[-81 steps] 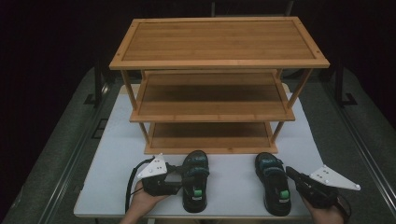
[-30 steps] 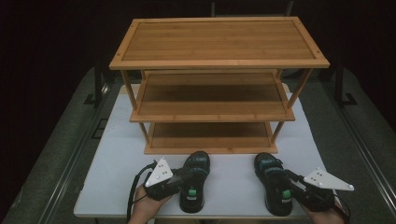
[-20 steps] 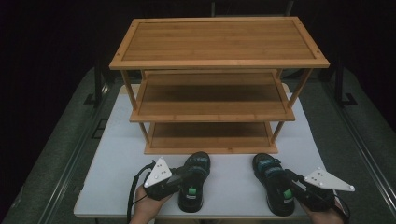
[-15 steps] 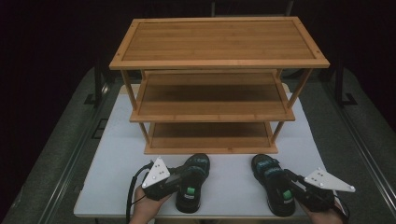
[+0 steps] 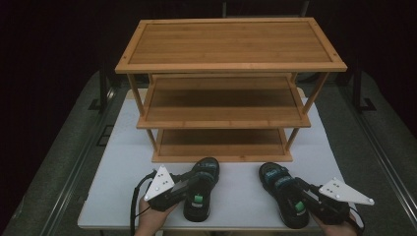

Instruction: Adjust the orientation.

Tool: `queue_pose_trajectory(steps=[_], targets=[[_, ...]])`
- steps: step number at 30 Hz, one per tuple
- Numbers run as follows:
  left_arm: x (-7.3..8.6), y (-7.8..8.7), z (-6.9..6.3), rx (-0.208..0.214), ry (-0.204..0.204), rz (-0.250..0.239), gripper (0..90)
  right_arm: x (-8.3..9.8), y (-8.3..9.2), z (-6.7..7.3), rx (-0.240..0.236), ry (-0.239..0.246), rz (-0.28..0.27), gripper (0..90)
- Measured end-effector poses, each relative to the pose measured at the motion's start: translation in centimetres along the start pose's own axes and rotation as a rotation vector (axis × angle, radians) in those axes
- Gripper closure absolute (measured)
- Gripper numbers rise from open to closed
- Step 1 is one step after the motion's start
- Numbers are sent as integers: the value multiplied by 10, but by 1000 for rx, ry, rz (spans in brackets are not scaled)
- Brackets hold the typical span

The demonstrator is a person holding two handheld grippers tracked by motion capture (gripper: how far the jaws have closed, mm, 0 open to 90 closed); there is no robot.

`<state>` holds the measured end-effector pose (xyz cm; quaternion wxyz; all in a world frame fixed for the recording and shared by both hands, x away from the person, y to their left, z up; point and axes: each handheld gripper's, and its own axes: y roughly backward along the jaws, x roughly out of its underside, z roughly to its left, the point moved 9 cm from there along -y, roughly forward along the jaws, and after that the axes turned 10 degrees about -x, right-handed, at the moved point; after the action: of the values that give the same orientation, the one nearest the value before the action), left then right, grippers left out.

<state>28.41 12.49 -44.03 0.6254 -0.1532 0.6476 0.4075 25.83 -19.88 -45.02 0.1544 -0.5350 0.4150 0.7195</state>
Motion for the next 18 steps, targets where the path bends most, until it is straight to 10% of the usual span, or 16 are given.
queue_pose_trajectory(steps=[18], targets=[[-15, -1, 6, -39, -12, -49, 733, -20, -13, 16, -8, 1, -68, 775]])
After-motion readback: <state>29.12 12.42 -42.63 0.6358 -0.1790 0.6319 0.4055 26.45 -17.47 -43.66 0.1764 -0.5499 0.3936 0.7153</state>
